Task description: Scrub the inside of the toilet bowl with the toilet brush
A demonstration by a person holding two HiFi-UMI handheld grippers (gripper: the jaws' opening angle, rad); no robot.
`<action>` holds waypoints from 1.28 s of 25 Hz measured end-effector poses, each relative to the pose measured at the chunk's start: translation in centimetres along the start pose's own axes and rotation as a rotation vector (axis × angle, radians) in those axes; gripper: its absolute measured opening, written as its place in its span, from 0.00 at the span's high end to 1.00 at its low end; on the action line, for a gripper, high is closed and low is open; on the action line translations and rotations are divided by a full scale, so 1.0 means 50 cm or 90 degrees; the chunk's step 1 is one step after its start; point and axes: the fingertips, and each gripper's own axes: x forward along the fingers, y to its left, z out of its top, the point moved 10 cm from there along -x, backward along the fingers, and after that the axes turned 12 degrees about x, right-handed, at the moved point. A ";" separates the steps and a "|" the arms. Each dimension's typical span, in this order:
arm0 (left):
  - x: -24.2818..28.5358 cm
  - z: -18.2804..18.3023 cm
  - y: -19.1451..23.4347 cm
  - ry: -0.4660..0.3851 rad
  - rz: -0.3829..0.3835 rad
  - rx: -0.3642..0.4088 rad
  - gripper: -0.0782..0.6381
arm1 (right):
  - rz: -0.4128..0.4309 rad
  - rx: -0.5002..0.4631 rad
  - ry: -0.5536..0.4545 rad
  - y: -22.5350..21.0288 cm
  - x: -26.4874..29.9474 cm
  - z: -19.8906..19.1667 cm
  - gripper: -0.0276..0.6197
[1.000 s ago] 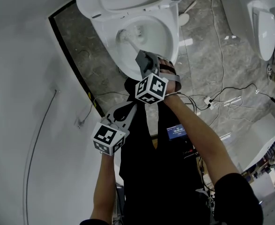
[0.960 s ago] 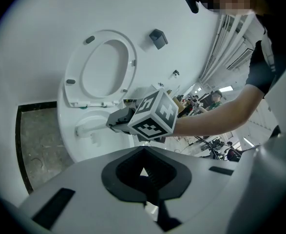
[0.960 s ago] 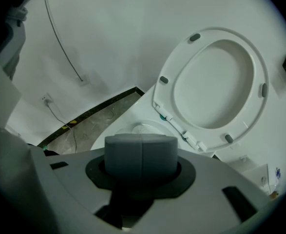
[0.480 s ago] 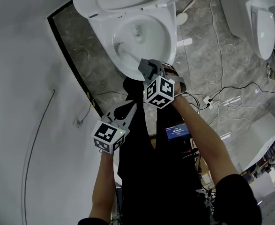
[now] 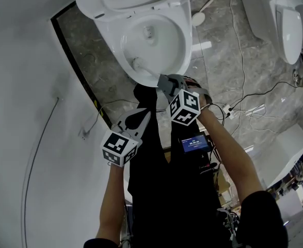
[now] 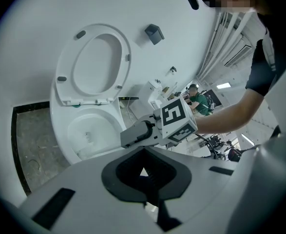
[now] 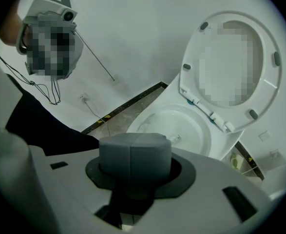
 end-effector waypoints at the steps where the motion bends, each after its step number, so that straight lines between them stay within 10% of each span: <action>1: 0.000 0.002 0.000 0.001 0.002 0.001 0.88 | 0.005 -0.001 0.003 0.002 -0.004 -0.006 0.72; 19: 0.022 -0.007 -0.009 0.016 -0.004 0.007 0.88 | 0.040 -0.037 0.083 -0.040 -0.068 -0.108 0.72; 32: 0.017 0.003 -0.016 0.012 0.009 0.011 0.88 | -0.013 -0.175 0.165 -0.087 -0.107 -0.134 0.71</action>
